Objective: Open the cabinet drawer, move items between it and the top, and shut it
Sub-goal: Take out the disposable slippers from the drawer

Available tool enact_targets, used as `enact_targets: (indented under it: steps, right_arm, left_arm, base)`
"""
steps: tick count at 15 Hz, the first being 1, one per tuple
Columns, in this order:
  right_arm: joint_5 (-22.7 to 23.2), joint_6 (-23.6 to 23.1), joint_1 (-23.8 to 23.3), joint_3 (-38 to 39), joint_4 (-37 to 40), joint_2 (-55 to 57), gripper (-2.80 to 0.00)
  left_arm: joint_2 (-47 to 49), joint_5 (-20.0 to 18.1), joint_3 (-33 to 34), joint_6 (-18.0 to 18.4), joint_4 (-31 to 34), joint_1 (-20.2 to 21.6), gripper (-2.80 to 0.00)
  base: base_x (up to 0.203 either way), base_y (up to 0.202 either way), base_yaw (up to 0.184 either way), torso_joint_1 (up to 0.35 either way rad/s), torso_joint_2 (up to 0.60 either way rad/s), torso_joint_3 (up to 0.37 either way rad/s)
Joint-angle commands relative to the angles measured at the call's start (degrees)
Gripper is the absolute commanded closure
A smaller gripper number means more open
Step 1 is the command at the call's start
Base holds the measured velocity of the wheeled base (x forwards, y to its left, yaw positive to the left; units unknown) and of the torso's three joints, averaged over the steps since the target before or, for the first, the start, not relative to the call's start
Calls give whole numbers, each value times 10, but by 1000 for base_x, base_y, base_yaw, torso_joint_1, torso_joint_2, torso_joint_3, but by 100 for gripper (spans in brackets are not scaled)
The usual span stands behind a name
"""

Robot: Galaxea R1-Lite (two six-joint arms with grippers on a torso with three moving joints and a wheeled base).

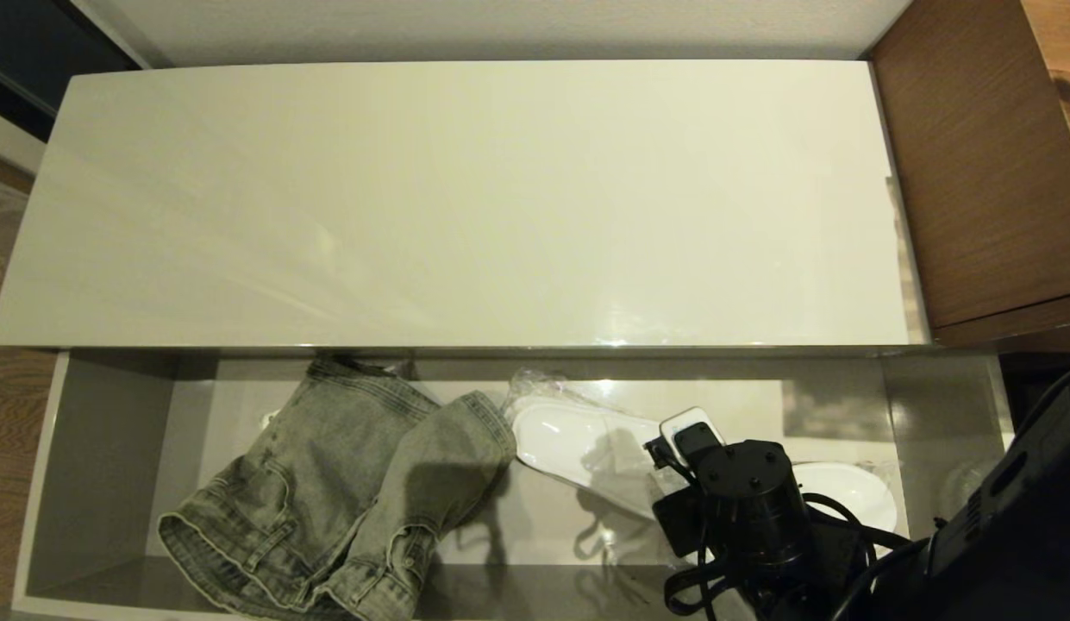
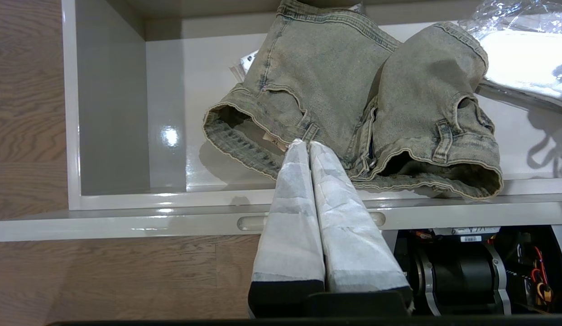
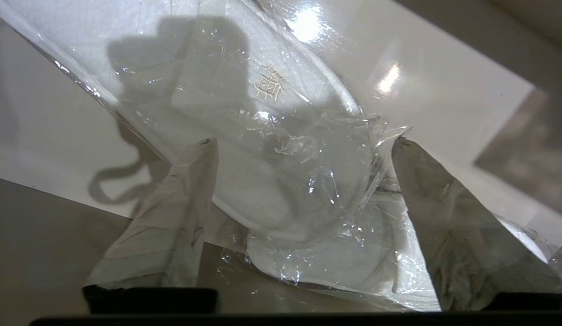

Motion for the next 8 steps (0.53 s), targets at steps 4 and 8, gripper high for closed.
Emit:
enact_targets:
  steps: [4, 8]
  right_arm:
    - [-2, 1, 0, -1, -5, 20, -280]
    - [-2, 4, -1, -2, -6, 31, -280]
  left_arm:
    - [1, -1, 0, 0, 0, 0, 0]
    - [1, -1, 0, 0, 0, 0, 0]
  base:
    - [0, 0, 0, 0, 0, 0]
    - [0, 0, 0, 0, 0, 0]
